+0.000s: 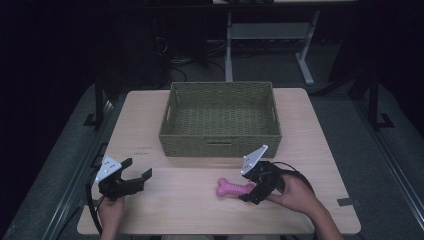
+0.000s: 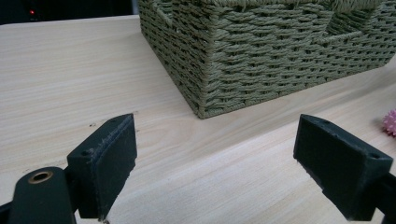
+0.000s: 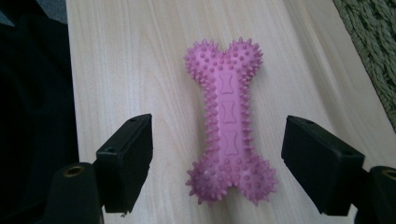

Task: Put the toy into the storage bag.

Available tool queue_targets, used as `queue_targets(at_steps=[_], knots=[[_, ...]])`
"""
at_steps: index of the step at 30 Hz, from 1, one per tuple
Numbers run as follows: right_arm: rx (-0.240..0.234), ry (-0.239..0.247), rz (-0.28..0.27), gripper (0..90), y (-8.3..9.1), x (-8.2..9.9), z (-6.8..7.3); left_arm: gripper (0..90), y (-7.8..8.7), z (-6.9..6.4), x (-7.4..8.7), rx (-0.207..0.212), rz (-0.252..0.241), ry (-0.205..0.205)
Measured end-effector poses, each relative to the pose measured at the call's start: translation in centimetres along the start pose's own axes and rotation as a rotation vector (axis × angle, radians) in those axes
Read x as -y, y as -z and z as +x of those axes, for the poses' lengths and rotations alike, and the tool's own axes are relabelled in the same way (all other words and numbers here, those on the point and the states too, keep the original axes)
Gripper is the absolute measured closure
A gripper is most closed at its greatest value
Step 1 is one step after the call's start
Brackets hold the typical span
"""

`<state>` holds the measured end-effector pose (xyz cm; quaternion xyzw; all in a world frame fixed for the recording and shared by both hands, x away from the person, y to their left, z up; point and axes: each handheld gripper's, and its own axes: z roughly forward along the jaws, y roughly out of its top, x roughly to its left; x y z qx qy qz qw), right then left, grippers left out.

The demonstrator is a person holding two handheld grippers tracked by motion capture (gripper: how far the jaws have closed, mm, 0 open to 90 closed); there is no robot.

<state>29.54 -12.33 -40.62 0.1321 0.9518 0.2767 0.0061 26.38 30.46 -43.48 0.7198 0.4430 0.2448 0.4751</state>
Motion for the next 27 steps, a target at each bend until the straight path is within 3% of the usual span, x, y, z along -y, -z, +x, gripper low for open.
queue_targets(at_steps=[27], knots=[[-0.039, 0.017, 0.083, 36.0, -2.5, -1.4, -1.1, 12.8, 0.1, 0.0, 0.0, 0.001, -0.003, 0.002]])
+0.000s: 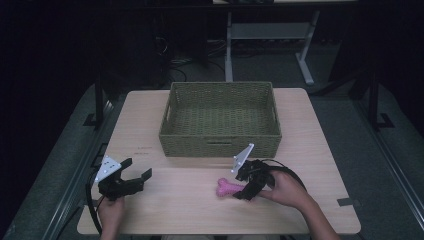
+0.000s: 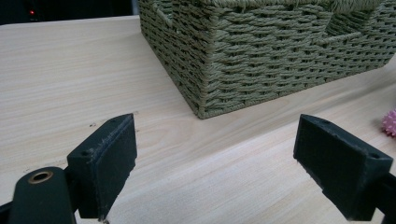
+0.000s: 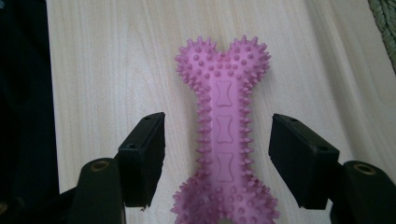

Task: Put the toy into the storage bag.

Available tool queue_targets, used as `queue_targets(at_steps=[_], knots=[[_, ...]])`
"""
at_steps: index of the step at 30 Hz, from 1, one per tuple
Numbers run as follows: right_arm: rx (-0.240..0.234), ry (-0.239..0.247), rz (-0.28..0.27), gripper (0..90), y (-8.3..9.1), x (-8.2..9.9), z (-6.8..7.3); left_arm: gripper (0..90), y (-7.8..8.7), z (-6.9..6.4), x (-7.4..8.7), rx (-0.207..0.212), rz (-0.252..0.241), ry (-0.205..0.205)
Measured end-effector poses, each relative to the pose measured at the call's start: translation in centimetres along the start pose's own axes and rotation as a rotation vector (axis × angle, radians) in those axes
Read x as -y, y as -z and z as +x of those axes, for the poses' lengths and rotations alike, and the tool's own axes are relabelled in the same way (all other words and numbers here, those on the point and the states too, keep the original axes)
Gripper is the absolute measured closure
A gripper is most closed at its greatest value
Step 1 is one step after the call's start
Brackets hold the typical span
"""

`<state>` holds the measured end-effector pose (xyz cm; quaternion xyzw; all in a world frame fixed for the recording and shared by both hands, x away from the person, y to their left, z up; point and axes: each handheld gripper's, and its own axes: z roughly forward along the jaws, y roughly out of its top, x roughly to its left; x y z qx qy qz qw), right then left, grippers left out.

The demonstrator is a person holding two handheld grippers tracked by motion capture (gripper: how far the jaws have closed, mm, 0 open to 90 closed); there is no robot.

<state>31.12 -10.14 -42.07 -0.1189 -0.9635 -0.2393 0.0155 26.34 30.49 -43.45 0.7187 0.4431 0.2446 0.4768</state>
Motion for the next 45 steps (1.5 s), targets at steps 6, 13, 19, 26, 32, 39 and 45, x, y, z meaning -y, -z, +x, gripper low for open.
queue_targets(at_steps=[6, 13, 19, 26, 32, 39, 45], knots=[[0.006, 0.008, 0.028, 38.8, -0.4, -0.4, -0.1, 12.8, 0.0, 0.0, 0.0, 0.0, -0.001, 0.0], [0.002, 0.021, 0.055, 42.3, -1.0, -0.9, -0.2, 12.8, 0.0, 0.1, 0.0, 0.001, -0.002, 0.001], [0.006, 0.025, 0.081, 44.7, -1.4, -1.1, -0.3, 12.8, 0.1, 0.1, 0.0, 0.0, -0.002, 0.001], [0.002, 0.034, 0.094, 47.3, -1.6, -1.3, -0.4, 12.8, 0.0, 0.1, 0.0, 0.002, -0.002, 0.002], [-0.002, 0.038, 0.109, 49.0, -1.9, -1.3, -0.4, 12.8, 0.1, 0.1, 0.0, 0.002, -0.002, 0.002], [-0.001, 0.042, 0.123, 52.8, -2.2, -1.3, -0.5, 12.8, 0.1, 0.1, 0.0, 0.001, -0.003, 0.003], [-0.007, 0.046, 0.127, 54.5, -2.4, -1.3, -0.6, 12.8, 0.1, 0.1, 0.0, 0.001, -0.004, 0.009]])
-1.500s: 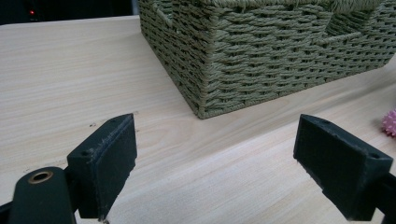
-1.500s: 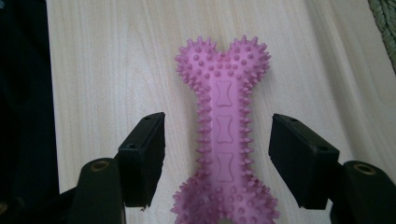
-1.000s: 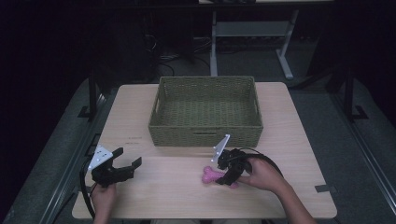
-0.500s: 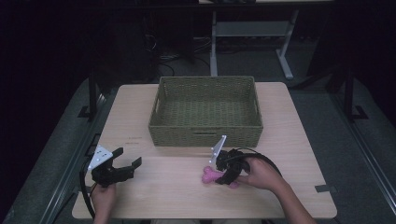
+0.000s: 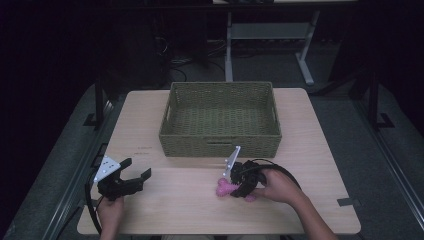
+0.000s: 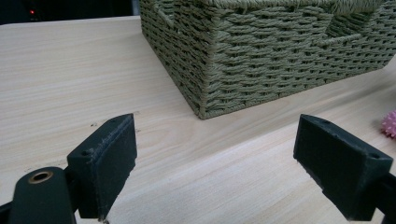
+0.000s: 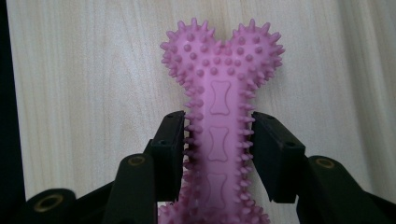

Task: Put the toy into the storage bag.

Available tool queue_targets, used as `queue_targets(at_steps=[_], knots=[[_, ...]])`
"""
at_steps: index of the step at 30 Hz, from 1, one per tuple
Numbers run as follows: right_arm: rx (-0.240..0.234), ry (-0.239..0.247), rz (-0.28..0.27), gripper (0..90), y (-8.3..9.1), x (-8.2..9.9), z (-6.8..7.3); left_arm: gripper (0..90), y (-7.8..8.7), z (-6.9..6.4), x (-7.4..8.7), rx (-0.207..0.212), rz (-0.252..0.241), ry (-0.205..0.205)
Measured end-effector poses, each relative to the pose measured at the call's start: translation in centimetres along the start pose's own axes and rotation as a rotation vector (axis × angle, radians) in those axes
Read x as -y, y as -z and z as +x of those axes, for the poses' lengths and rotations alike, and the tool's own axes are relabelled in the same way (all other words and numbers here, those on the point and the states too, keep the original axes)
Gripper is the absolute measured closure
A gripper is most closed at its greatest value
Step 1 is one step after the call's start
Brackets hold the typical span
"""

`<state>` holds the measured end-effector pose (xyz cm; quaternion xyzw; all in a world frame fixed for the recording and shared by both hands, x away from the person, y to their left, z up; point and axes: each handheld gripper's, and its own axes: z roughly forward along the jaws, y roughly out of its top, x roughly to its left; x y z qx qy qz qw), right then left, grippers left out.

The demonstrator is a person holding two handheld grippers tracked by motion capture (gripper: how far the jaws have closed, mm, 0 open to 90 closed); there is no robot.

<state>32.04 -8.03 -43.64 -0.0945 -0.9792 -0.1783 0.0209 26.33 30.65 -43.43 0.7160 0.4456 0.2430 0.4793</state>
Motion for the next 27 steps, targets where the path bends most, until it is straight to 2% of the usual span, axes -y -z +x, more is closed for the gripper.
queue_targets(at_steps=[9, 21, 27], knots=[[0.003, 0.016, -0.001, 56.8, -0.2, -0.1, 0.1, 12.8, 0.1, 0.1, 0.0, 0.0, 0.001, -0.002], [-0.018, 0.019, 0.002, 57.8, 0.1, 0.1, 0.0, 12.8, 0.1, 0.1, 0.0, -0.002, -0.001, -0.003], [-0.039, 0.013, -0.036, 57.9, 0.9, 0.4, -0.3, 12.8, 0.1, 0.1, 0.0, -0.003, -0.006, 0.005]])
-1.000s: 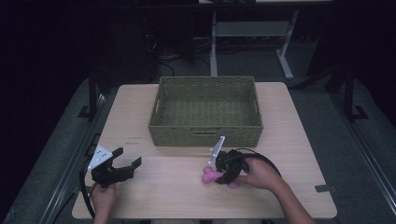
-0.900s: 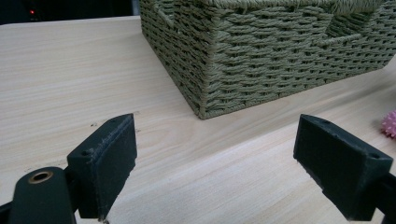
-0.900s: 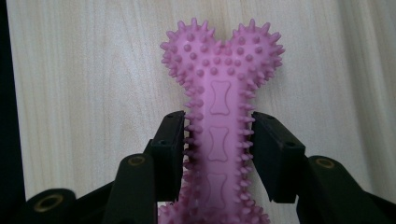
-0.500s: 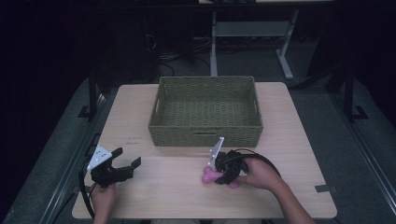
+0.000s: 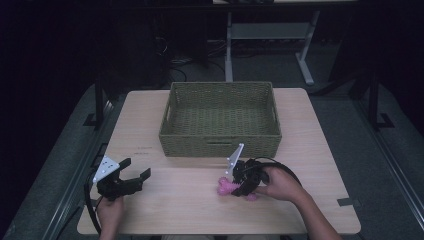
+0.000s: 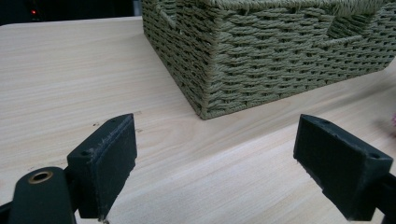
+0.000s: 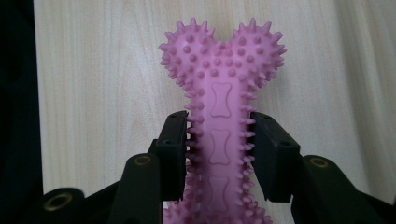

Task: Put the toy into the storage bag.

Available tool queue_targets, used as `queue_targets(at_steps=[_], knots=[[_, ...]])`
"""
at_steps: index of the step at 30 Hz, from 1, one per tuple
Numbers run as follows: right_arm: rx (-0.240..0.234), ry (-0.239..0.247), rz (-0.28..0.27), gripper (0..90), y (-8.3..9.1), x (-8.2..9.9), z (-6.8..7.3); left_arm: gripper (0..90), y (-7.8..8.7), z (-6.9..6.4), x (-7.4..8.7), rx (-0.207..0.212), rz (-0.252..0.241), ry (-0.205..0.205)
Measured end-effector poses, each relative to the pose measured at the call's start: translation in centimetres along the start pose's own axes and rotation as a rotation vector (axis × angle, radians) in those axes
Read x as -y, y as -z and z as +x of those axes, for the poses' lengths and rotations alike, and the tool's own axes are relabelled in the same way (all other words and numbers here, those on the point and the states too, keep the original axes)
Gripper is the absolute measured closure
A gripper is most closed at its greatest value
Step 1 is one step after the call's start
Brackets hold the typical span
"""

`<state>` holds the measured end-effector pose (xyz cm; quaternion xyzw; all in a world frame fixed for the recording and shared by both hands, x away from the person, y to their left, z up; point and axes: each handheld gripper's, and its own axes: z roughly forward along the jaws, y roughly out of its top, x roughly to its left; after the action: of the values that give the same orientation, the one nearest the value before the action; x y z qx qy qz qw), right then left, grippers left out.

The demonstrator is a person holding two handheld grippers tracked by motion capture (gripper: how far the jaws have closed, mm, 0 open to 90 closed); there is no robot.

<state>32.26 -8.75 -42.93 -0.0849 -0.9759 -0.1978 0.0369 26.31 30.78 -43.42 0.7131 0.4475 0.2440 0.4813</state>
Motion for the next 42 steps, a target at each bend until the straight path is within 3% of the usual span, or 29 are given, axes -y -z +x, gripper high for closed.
queue_targets(at_steps=[8, 17, 27, 42], knots=[[0.006, 0.005, -0.009, 57.9, 1.3, -0.1, -0.2, 12.8, 0.0, 0.0, 0.0, -0.001, 0.001, -0.004], [-0.004, 0.008, -0.07, 57.9, 3.6, 0.0, -0.9, 12.8, -0.1, 0.0, 0.0, 0.002, 0.004, 0.0], [0.012, 0.01, -0.102, 57.9, 6.0, -0.5, -1.7, 12.8, 0.0, 0.0, 0.0, 0.0, 0.005, -0.003], [0.008, 0.011, -0.124, 58.0, 7.7, -1.3, -2.8, 12.8, 0.0, 0.1, 0.0, -0.002, 0.002, 0.0]])
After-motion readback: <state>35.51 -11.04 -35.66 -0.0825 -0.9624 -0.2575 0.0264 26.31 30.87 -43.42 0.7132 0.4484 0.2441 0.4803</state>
